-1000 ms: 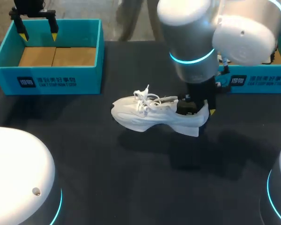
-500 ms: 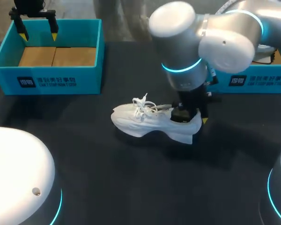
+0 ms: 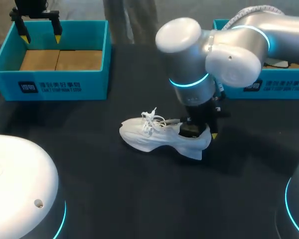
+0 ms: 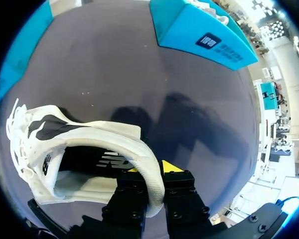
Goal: Take the shoe out of the shoebox, open the shoe tongue, remove and reinsert the insole, then place the shoe into the shoebox
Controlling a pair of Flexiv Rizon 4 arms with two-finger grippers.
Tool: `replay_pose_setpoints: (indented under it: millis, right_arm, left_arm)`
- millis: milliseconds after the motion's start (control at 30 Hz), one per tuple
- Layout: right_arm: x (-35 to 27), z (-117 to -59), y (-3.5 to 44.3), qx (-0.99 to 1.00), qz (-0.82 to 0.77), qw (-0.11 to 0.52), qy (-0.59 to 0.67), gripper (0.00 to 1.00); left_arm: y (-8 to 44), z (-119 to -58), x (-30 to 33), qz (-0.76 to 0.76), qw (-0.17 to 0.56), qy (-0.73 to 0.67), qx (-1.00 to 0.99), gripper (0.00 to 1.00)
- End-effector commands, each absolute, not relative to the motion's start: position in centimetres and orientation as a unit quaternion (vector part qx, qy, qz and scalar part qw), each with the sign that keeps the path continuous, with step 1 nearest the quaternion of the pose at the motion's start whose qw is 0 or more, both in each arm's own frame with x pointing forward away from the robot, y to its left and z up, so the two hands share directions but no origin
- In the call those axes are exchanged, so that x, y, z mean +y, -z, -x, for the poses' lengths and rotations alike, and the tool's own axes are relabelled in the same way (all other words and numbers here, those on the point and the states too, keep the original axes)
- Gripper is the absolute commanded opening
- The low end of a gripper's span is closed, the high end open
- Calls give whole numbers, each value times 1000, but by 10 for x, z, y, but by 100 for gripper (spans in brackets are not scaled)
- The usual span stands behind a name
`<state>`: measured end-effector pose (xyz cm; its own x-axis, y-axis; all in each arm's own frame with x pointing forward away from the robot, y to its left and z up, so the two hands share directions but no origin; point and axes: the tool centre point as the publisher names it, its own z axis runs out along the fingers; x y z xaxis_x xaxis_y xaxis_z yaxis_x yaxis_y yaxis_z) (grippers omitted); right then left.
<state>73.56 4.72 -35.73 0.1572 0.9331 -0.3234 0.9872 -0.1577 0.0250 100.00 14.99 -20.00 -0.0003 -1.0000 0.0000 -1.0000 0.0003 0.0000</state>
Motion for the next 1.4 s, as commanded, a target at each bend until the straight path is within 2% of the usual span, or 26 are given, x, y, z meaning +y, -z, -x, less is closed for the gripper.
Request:
replay_pose_setpoints:
  millis: [33, 367, 400, 433, 467, 500, 533, 567, 600, 633, 667, 733, 767, 1000, 1400]
  right_arm:
    - [53, -739, 369, 637, -752, 115, 124, 0]
    - [49, -739, 380, 631, -758, 105, 128, 0]
    - [49, -739, 380, 630, -760, 102, 126, 1]
    - [49, -738, 379, 630, -760, 101, 126, 9]
    - [49, -738, 379, 630, -760, 101, 126, 9]
    - [49, -737, 377, 630, -759, 101, 126, 26]
    - [49, -736, 374, 631, -758, 102, 126, 33]
    - [49, -736, 374, 631, -758, 102, 126, 33]
    - [50, -734, 368, 633, -757, 102, 126, 47]
    - [50, -733, 366, 633, -757, 102, 126, 66]
    - [50, -732, 364, 633, -757, 102, 126, 95]
    - [50, -732, 364, 633, -757, 102, 126, 95]
    - [52, -727, 353, 640, -751, 104, 124, 100]
    - [52, -723, 329, 653, -742, 108, 106, 100]
    - [46, -726, 269, 683, -729, 52, -2, 100]
  left_arm:
    - [200, -1000, 150, 707, 0, 0, 707, 100]
    - [200, -1000, 150, 707, 0, 0, 707, 100]
    - [200, -1000, 150, 707, 0, 0, 707, 100]
    - [200, -1000, 150, 707, 0, 0, 707, 100]
    - [200, -1000, 150, 707, 0, 0, 707, 100]
    - [200, -1000, 150, 707, 0, 0, 707, 100]
    - [200, -1000, 150, 707, 0, 0, 707, 100]
    - [200, -1000, 150, 707, 0, 0, 707, 100]
    - [200, -1000, 150, 707, 0, 0, 707, 100]
    - [200, -1000, 150, 707, 0, 0, 707, 100]
    - [200, -1000, 150, 707, 0, 0, 707, 100]
    - [200, -1000, 150, 707, 0, 0, 707, 100]
    - [200, -1000, 150, 707, 0, 0, 707, 100]
    - [200, -1000, 150, 707, 0, 0, 707, 100]
    - [200, -1000, 150, 707, 0, 0, 707, 100]
